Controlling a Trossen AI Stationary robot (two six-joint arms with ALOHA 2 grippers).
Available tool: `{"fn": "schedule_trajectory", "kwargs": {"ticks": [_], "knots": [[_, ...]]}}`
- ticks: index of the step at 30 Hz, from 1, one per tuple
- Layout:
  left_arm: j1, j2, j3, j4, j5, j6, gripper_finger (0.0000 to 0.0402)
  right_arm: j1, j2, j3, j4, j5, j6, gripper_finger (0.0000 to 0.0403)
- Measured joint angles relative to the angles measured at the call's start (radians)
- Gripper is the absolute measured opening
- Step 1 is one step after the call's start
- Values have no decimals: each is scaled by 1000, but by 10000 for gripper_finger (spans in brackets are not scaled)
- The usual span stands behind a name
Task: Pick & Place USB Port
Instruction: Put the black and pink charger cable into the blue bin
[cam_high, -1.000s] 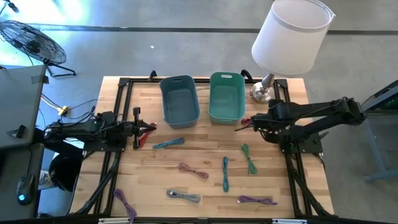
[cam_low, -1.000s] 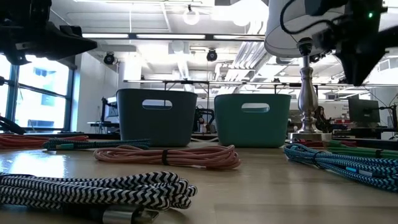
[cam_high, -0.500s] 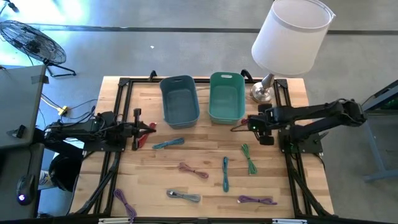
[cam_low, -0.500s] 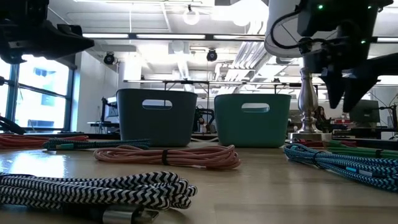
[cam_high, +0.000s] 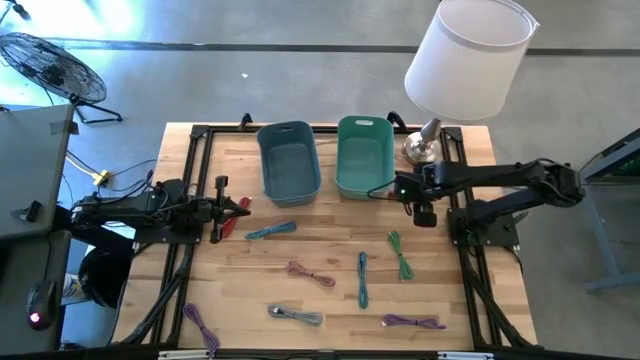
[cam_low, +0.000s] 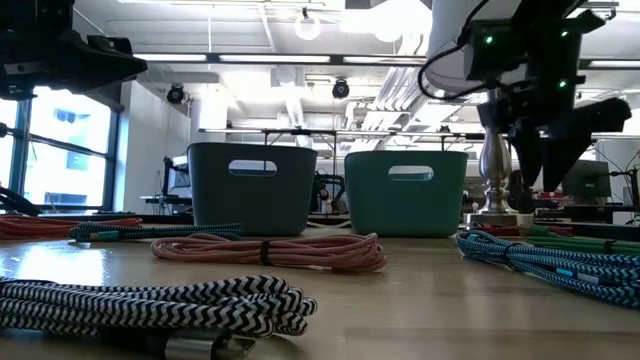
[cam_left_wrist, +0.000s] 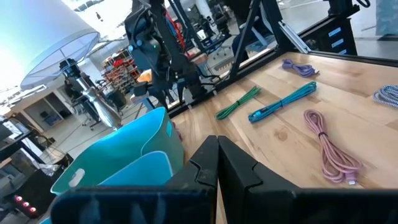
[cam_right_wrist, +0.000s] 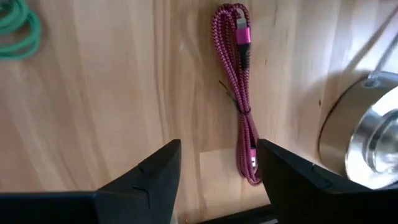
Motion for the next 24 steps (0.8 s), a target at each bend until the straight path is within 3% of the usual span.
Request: {"fn": "schedule_trajectory", "kwargs": {"ticks": [10,18,24], "knots": [[0,0,0,-39,1,0,0,-21,111,0,34,5,-25,202],[0,0,0,-56,1,0,0,-14,112,0,-46,80,-56,202],[0,0,0,-60,1,0,0,35,112,0,-89,42,-85,198]]}}
